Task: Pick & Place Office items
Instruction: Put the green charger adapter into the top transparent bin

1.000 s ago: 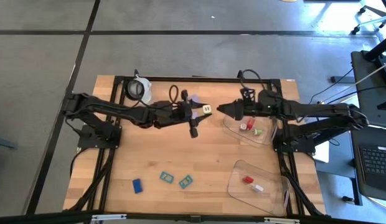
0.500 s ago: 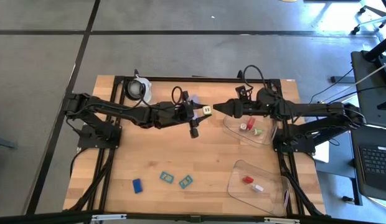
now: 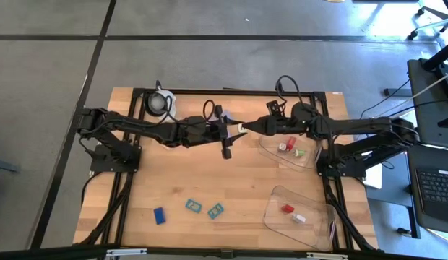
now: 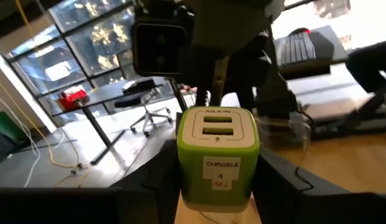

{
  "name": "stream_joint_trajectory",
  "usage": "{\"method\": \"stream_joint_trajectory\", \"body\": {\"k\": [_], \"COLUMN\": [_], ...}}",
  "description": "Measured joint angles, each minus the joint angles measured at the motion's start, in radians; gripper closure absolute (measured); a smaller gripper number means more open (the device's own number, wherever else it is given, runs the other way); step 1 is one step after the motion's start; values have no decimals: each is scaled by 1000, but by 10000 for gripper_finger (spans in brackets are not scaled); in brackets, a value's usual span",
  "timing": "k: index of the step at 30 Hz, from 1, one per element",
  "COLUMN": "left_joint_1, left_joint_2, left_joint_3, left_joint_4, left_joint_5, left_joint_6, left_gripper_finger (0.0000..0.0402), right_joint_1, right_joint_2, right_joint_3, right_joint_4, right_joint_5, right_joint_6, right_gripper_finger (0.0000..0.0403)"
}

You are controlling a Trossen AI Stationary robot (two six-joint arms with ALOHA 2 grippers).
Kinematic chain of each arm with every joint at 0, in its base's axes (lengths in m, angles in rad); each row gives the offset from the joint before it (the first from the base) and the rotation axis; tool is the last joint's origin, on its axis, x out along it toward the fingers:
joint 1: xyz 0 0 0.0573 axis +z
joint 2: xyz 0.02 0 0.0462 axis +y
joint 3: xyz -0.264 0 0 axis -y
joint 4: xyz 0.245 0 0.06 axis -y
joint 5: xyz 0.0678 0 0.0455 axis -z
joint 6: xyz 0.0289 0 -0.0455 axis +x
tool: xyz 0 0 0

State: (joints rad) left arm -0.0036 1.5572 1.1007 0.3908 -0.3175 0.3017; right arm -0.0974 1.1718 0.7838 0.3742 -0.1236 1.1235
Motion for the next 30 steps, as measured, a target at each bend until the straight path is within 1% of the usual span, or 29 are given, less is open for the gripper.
{"method": "stream_joint_trajectory", "body": {"k": [9,12,16,20,30], "left_joint_1": [5,6,6,5,6], "left_joint_2": [-1,-1,-1,-1,0], "left_joint_3": [0,0,0,0,0], "left_joint_4": [3,2,3,2,6], "left_joint_5": [3,-3,-15,-16,-16], "left_joint_6": [0,0,0,24,27], "left_gripper_finger": [245,246,246,245,244], "right_joint_1": [-1,-2,-2,-2,-2], "right_joint_2": [14,14,15,15,15], "right_joint_3": [0,0,0,0,0], "right_joint_4": [40,40,36,26,4], "right_joint_5": [-17,-20,-23,-37,-42], "right_joint_6": [-6,-6,-6,-7,-9], "right_gripper_finger": [53,63,94,131,224]}}
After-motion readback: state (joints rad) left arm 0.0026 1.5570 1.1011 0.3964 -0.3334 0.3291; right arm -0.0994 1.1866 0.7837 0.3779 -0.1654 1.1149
